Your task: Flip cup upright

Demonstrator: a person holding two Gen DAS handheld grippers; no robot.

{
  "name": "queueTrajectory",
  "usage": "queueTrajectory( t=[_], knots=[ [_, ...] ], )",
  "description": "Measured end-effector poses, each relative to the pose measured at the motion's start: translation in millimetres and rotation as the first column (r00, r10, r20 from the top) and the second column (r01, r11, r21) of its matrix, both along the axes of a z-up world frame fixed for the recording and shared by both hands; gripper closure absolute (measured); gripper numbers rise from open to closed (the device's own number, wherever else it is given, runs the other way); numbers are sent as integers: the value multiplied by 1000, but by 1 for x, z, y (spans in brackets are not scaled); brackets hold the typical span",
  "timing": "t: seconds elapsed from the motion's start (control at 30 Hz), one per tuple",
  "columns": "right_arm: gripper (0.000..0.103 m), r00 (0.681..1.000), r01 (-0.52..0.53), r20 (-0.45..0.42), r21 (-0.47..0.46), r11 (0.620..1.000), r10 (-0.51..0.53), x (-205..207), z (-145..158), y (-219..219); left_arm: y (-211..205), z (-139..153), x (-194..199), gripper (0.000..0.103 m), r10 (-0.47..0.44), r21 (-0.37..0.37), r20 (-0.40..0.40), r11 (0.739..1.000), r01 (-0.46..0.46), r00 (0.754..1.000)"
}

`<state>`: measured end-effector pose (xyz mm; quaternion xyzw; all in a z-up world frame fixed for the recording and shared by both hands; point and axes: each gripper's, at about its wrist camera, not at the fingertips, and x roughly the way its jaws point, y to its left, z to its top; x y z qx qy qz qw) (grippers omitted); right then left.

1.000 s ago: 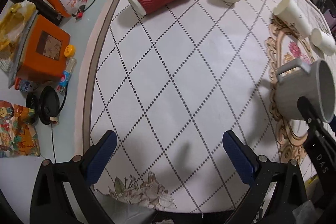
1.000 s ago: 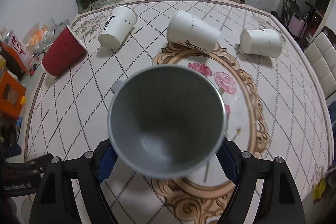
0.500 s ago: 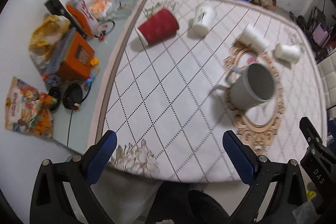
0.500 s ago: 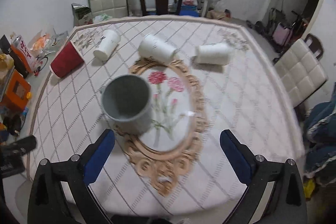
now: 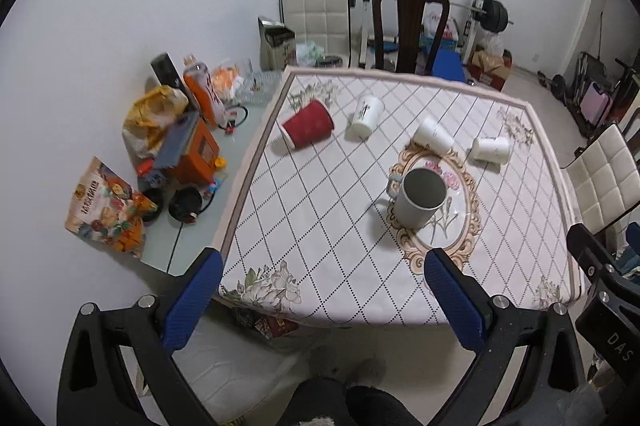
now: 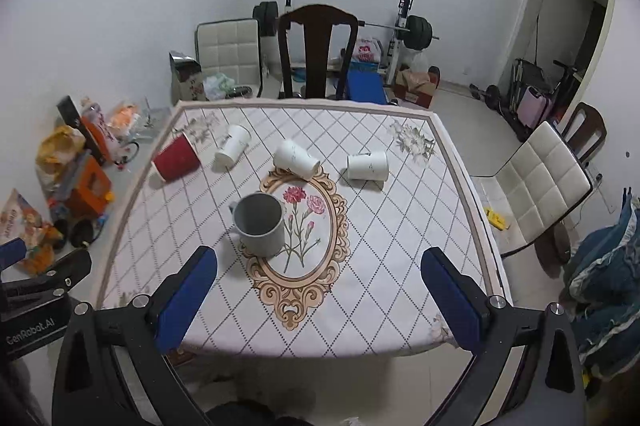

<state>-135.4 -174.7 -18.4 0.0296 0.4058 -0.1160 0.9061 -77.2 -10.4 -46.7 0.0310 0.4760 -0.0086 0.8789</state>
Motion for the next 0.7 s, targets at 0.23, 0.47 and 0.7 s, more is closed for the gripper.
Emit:
queueTrajectory(
  t=[0.23,0.47,0.7],
  knots=[
    [0,999,9,42,-1,1000,-9,-26,37,9,7,22,-15,0,-15,1,49,1000,15,999],
    [0,998,27,58,-32,999,-25,-37,53,17,12,26,-21,0,-17,-8,68,1000,18,998],
    [0,999,31,41,-49,998,-29,-41,52,18,14,28,-25,0,-7,-15,73,1000,8,997]
  ],
)
